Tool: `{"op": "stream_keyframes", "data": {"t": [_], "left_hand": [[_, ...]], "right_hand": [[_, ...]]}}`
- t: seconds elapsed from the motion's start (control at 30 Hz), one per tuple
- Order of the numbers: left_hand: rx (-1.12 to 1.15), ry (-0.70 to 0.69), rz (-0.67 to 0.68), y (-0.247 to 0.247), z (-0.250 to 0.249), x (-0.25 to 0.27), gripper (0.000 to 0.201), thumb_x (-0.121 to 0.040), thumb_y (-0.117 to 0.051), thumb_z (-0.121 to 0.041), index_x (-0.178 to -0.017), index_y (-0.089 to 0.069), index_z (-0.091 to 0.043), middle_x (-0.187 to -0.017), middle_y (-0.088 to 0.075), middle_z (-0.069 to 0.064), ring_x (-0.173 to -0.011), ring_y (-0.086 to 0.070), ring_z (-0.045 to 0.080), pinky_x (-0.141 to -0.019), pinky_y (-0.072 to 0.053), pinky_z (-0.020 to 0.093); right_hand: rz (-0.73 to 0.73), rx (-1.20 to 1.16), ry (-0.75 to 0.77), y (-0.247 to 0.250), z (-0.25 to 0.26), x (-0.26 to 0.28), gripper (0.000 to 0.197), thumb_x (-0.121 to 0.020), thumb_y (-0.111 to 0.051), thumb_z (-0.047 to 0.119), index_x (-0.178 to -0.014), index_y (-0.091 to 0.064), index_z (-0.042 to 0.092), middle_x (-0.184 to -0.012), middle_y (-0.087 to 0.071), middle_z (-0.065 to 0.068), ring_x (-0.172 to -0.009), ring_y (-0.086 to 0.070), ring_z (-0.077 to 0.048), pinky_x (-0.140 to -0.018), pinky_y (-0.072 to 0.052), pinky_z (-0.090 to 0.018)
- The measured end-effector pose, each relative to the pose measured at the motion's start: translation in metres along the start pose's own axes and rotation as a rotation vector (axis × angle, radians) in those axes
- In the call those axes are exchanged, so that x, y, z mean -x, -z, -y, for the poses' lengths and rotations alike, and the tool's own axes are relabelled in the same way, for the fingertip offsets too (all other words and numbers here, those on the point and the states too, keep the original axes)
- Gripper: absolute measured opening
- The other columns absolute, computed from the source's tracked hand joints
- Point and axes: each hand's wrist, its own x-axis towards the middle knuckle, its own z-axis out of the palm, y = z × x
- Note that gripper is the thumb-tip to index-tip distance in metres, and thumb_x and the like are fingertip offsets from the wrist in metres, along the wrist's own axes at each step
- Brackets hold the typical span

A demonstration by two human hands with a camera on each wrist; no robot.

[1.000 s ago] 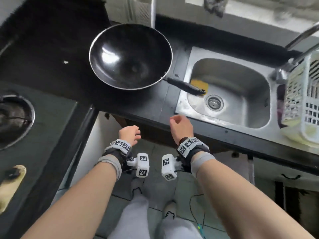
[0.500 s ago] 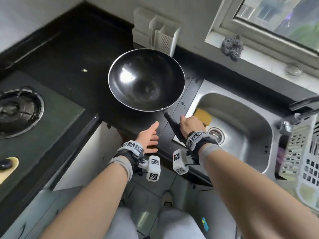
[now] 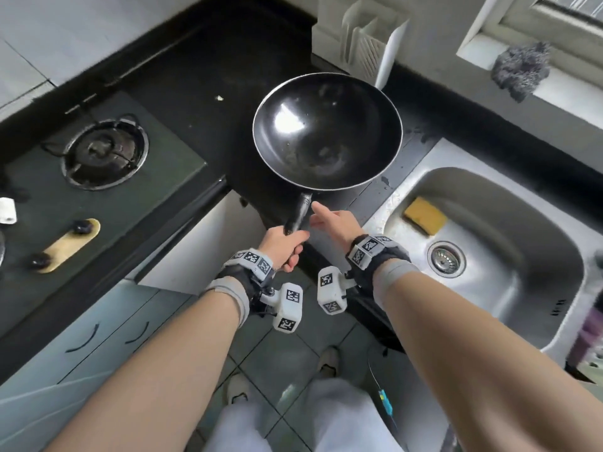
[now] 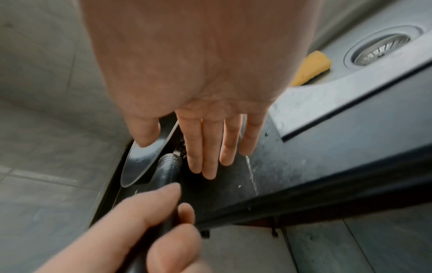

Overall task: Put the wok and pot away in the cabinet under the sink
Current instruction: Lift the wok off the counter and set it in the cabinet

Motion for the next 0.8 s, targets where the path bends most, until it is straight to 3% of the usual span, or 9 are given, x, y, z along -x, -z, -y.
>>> {"op": "stream_keyframes", "data": {"t": [0.13, 0.3, 0.43, 0.5, 0.63, 0.7, 0.8], "left_hand": [[-0.124, -0.034, -0.084, 0.025, 0.022, 0.020, 0.020, -0.085, -0.061, -0.016, -0.073, -0.045, -0.011, -0.055, -0.043, 0.004, -0.035, -0.032, 0.016, -0.035, -0.022, 0.017], [-0.115, -0.053, -0.067, 0.080, 0.053, 0.055, 0.025, -0.081, -0.063, -0.016, -0.066, -0.043, -0.013, -0.051, -0.041, 0.003, -0.032, -0.031, 0.016, -0.035, -0.022, 0.017], [-0.122, -0.038, -0.051, 0.144, 0.105, 0.093, 0.023, -0.079, -0.063, -0.012, -0.068, -0.043, -0.011, -0.051, -0.039, 0.008, -0.028, -0.029, 0.015, -0.036, -0.021, 0.016], [-0.139, -0.030, -0.034, 0.179, 0.132, 0.115, 0.020, -0.078, -0.063, -0.010, -0.072, -0.044, -0.011, -0.052, -0.038, 0.008, -0.028, -0.029, 0.015, -0.036, -0.021, 0.016], [-0.192, 0.007, -0.053, 0.250, 0.179, 0.160, 0.015, -0.076, -0.064, -0.009, -0.079, -0.049, -0.010, -0.052, -0.043, 0.005, -0.029, -0.033, 0.015, -0.034, -0.023, 0.015], [-0.222, 0.042, -0.060, 0.279, 0.203, 0.179, 0.015, -0.073, -0.063, -0.009, -0.081, -0.050, -0.011, -0.051, -0.043, 0.005, -0.031, -0.033, 0.016, -0.035, -0.023, 0.015], [-0.264, 0.096, -0.059, 0.308, 0.233, 0.198, 0.014, -0.073, -0.060, -0.006, -0.076, -0.048, -0.012, -0.049, -0.042, 0.004, -0.028, -0.032, 0.014, -0.035, -0.022, 0.014]], "right_hand": [[-0.012, 0.007, 0.079, -0.038, -0.010, 0.003, 0.084, -0.069, -0.058, 0.076, -0.092, -0.072, -0.003, -0.098, -0.074, -0.020, -0.099, -0.070, -0.035, -0.095, -0.053, -0.051], [0.046, 0.019, 0.086, -0.094, -0.001, 0.041, 0.058, -0.087, -0.061, 0.053, -0.100, -0.074, -0.002, -0.102, -0.075, -0.016, -0.099, -0.072, -0.028, -0.079, -0.054, -0.031], [0.124, -0.031, -0.057, -0.171, -0.002, 0.079, 0.057, -0.085, -0.066, 0.048, -0.104, -0.070, -0.006, -0.105, -0.074, -0.017, -0.087, -0.070, -0.026, -0.073, -0.051, -0.032], [0.114, -0.065, -0.095, -0.216, -0.008, 0.102, 0.049, -0.084, -0.069, 0.045, -0.097, -0.070, -0.002, -0.099, -0.074, -0.017, -0.078, -0.066, -0.023, -0.064, -0.045, -0.026], [0.102, -0.232, -0.180, -0.305, -0.025, 0.144, 0.032, -0.082, -0.073, 0.037, -0.072, -0.063, 0.008, -0.072, -0.067, -0.010, -0.052, -0.061, -0.015, -0.050, -0.048, -0.019], [0.140, -0.232, -0.202, -0.342, -0.034, 0.162, 0.032, -0.084, -0.072, 0.034, -0.069, -0.061, 0.007, -0.064, -0.064, -0.009, -0.040, -0.058, -0.010, -0.041, -0.045, -0.014], [0.181, -0.203, -0.226, -0.383, -0.053, 0.178, 0.035, -0.084, -0.072, 0.036, -0.069, -0.064, 0.005, -0.059, -0.067, -0.007, -0.038, -0.060, -0.009, -0.037, -0.041, -0.014]]}}
